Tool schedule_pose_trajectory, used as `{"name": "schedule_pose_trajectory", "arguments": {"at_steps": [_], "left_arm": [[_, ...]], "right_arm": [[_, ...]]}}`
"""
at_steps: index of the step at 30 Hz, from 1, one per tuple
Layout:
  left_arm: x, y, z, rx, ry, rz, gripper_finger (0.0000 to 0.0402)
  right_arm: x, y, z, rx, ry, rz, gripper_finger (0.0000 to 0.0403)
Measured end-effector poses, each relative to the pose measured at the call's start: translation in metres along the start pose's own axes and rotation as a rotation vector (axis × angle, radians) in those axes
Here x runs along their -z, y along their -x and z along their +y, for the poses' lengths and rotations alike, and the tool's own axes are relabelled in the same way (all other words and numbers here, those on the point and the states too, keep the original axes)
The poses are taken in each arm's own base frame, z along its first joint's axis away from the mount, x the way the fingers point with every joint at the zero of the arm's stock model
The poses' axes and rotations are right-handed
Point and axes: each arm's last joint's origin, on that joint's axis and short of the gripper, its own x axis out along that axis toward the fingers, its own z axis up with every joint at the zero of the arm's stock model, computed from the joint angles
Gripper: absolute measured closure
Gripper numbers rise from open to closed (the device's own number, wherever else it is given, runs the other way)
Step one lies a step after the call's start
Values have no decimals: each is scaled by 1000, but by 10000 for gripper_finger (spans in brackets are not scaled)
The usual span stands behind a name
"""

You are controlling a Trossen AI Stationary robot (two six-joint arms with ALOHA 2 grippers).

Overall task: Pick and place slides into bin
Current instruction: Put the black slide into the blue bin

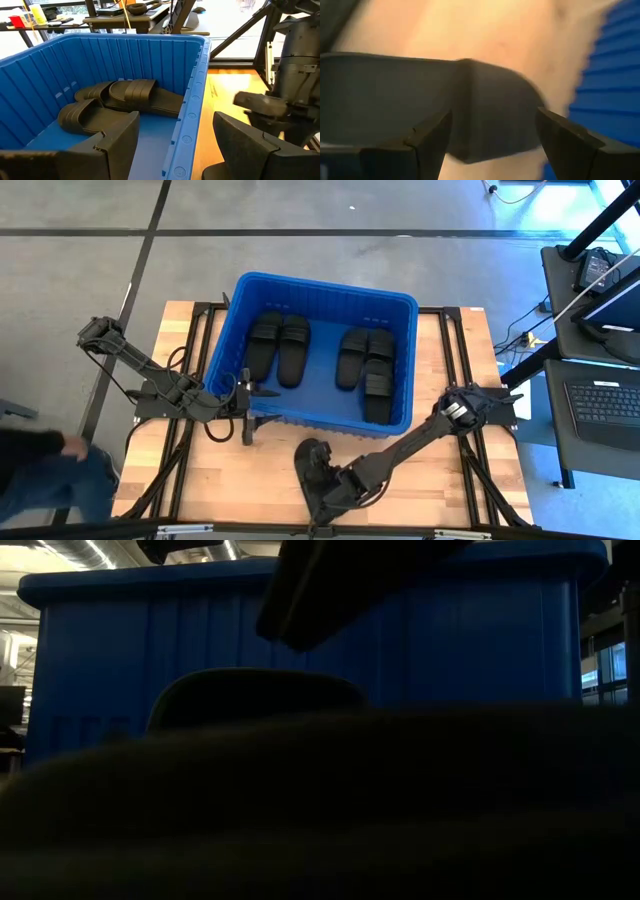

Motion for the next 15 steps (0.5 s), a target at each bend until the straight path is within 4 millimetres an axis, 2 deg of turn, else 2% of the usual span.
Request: {"name": "schedule_pose_trajectory", "arguments": {"at_steps": [4, 15], "left_arm": [[0, 0, 0, 0, 3, 0, 153], [0, 0, 0, 0, 4, 0, 153]], "right_arm": [[1, -6, -2, 67, 0, 7, 118], [5, -21, 2, 60, 9, 38, 118]]}}
